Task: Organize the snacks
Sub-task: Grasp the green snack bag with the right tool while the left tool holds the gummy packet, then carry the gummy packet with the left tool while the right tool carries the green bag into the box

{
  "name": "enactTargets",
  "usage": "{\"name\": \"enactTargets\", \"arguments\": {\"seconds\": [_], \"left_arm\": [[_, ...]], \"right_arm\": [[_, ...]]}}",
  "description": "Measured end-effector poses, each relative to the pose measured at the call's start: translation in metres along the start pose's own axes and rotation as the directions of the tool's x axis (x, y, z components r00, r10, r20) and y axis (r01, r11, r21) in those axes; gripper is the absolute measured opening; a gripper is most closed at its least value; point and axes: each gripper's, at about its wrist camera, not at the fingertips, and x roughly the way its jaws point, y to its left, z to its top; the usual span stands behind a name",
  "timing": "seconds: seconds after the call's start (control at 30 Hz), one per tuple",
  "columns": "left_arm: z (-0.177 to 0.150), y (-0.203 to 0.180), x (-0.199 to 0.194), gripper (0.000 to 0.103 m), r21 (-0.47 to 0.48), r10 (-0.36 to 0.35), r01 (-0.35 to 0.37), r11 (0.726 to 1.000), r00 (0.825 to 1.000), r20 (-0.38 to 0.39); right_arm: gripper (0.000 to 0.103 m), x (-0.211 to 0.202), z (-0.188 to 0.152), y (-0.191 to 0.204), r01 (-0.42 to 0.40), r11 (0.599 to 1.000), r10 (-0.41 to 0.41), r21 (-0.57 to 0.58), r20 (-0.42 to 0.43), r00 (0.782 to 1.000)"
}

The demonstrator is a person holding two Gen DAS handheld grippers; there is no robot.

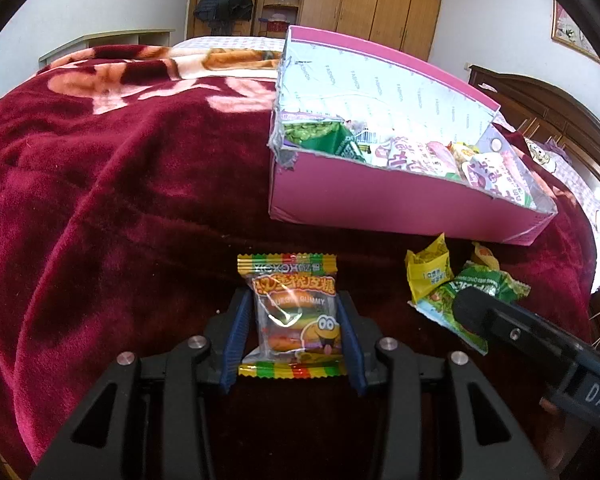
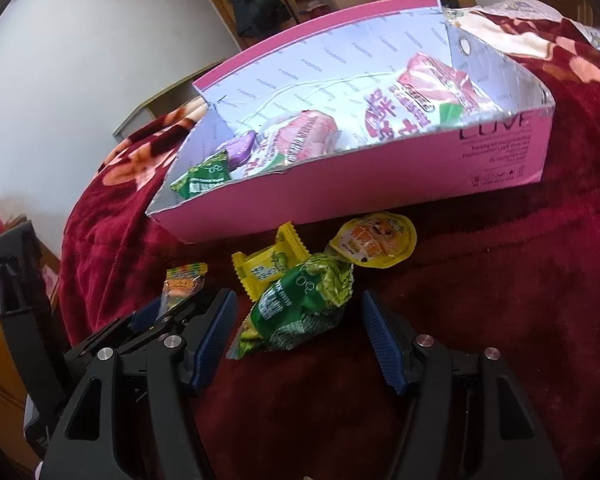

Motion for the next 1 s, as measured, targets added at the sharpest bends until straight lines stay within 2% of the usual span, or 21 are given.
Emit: {"name": "enactTargets", "arguments": {"seconds": [0.17,0.3,0.53,1.0], "left_arm": [[0.0,-0.002,0.0,0.044,0.006,0.013,-0.013,1.0,1.0,-0.001],[0.0,-0.002,-0.001,0.044,0.006,0.01,-0.01,1.0,1.0,0.005],[0.002,0.004,-0.008,0.044,-0.015,-0.023,0.023,1.0,1.0,0.009],[-0.001,-0.005,-0.026,0.043,-0.001,-0.045,0.045,0.999,0.999,0.014]], "right_arm": [[0.047,-0.004,-0.005,-0.005,0.01,1.0,-0.01,-0.006,0.017,1.0],[0.042,-0.009,-0.007,-0.009,-0.004,1.0,0.004,0.002,0.029,1.0],[0.041,-0.021,-0.013,-0.008,-0.004,1.0,0.005,-0.016,0.048,0.999],[0.041,-0.044,-0.024,-0.018,-0.028,0.999,0.029,-0.019,0.06,0.998]]}}
